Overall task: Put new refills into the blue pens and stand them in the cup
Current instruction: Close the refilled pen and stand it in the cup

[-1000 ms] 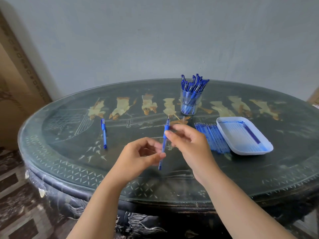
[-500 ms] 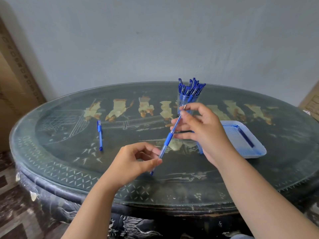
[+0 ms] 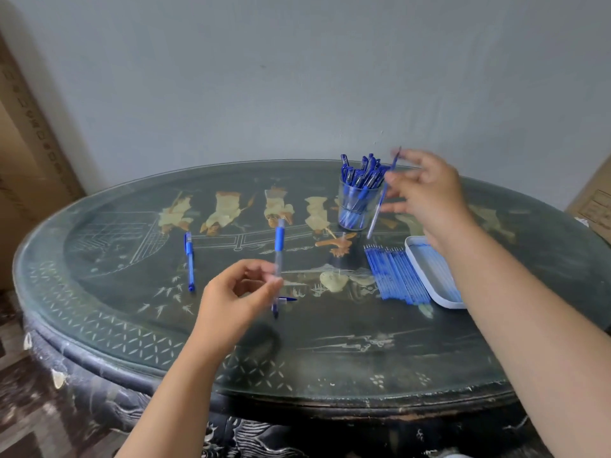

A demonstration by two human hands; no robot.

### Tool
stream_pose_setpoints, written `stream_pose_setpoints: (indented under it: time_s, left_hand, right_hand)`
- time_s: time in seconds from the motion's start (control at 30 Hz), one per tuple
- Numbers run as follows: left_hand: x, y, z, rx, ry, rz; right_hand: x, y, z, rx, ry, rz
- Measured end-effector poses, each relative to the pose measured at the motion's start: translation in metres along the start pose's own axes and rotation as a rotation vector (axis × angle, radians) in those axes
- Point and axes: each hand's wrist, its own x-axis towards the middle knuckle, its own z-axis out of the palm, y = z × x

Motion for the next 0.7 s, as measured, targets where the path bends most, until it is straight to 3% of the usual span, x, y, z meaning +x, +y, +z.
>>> stream_pose_setpoints:
  time_s: [0.13,0.23,0.53,0.7]
  left_hand:
    - [0.004,-0.008,0.002,-0.061,0.213,0.048]
    - [0.006,-0.011,0.001,-0.075,0.302,0.036]
    - [0.009,-0.018,-0.001,-0.028,0.302,0.002]
    - [0.009,-0.020,-0.001,-0.016,0.285,0.008]
  right_hand:
    - [0.006,0.052,0.011,-0.391,-0.150,0.171]
    - [0.011,0.085,0.019,-0.567,-0.169,0.223]
    - [0.018,0.110,0.027,-0.887,-0.184,0.168]
    - [0.019,0.110,0.022,-0.920,-0.164,0.161]
